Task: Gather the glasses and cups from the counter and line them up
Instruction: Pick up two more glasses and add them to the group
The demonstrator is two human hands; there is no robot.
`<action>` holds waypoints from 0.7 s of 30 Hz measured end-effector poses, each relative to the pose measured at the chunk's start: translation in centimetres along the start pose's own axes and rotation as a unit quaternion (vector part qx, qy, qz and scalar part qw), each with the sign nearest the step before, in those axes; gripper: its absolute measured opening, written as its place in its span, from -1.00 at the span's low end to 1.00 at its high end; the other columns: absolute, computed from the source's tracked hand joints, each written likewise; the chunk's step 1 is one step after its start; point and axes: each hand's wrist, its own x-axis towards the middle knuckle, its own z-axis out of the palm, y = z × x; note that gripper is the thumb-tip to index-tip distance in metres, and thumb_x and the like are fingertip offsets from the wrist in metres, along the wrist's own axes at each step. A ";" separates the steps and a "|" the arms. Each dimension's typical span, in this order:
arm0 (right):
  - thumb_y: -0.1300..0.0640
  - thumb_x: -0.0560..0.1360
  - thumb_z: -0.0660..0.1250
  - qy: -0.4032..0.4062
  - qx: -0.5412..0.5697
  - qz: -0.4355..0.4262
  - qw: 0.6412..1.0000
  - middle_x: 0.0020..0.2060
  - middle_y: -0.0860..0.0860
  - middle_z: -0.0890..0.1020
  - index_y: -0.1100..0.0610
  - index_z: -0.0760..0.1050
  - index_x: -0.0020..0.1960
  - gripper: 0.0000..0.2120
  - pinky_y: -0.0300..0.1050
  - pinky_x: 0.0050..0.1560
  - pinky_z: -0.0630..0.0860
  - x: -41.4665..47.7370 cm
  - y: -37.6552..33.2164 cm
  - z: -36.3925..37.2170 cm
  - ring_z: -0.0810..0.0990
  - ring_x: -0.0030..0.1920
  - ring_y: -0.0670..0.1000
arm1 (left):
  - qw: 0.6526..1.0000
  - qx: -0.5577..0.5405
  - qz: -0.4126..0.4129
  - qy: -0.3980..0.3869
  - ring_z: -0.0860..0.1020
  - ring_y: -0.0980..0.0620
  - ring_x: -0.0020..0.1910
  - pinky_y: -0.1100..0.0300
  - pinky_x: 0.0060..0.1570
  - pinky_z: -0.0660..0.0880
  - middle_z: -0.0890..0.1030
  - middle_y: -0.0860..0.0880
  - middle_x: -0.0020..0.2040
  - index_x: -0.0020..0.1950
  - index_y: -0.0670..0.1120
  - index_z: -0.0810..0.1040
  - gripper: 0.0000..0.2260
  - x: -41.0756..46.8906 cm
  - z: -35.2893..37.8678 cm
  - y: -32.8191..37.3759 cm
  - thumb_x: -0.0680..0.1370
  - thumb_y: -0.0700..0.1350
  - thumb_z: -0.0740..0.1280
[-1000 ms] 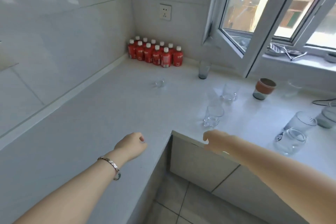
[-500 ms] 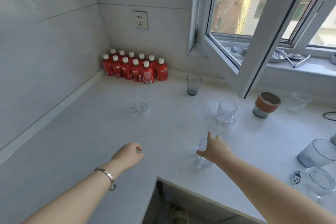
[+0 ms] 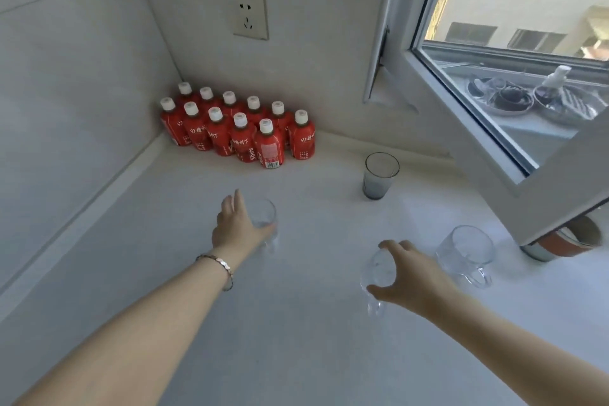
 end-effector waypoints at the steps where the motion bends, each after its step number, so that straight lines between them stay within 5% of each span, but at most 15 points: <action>1: -0.17 0.34 0.41 0.008 0.007 -0.006 1.000 0.27 -0.03 0.44 -0.03 0.24 0.41 -0.28 -0.17 0.06 0.45 0.7 -0.4 -0.3 0.54 0.19 0.05 | 1.000 -0.001 -0.011 -0.025 0.20 -0.19 0.46 -0.07 0.38 0.27 0.05 -0.12 0.53 0.53 -0.08 -0.06 -0.06 1.2 0.3 0.0 0.36 0.12 0.45; 4: -0.19 0.33 0.41 0.020 0.023 -0.013 0.999 0.28 -0.06 0.44 -0.06 0.24 0.41 -0.28 -0.17 0.03 0.46 2.4 -0.9 -0.6 0.55 0.18 0.04 | 0.993 -0.066 -0.055 -0.087 0.39 -0.16 0.33 0.02 0.27 0.40 0.23 -0.14 0.44 0.49 -0.06 0.10 -0.16 3.3 1.6 -0.1 0.34 0.00 0.48; 8: -0.20 0.32 0.42 0.005 0.023 -0.005 1.000 0.25 -0.05 0.45 -0.06 0.25 0.40 -0.27 -0.16 0.06 0.46 3.6 -0.3 -0.5 0.54 0.17 0.04 | 0.995 -0.064 -0.059 -0.054 0.52 -0.16 0.15 0.06 0.07 0.49 0.33 -0.11 0.32 0.40 -0.05 0.21 -0.27 3.6 2.7 -0.2 0.32 -0.03 0.49; 21: -0.17 0.30 0.43 -0.031 -0.054 -0.044 0.997 0.21 -0.01 0.46 -0.05 0.25 0.39 -0.27 -0.11 0.06 0.51 1.2 1.7 -1.0 0.54 0.16 0.07 | 0.998 -0.037 0.005 -0.055 0.52 -0.03 0.17 0.12 0.16 0.48 0.41 0.02 0.28 0.34 0.09 0.27 -0.28 -9.4 -0.3 -1.8 0.27 0.04 0.53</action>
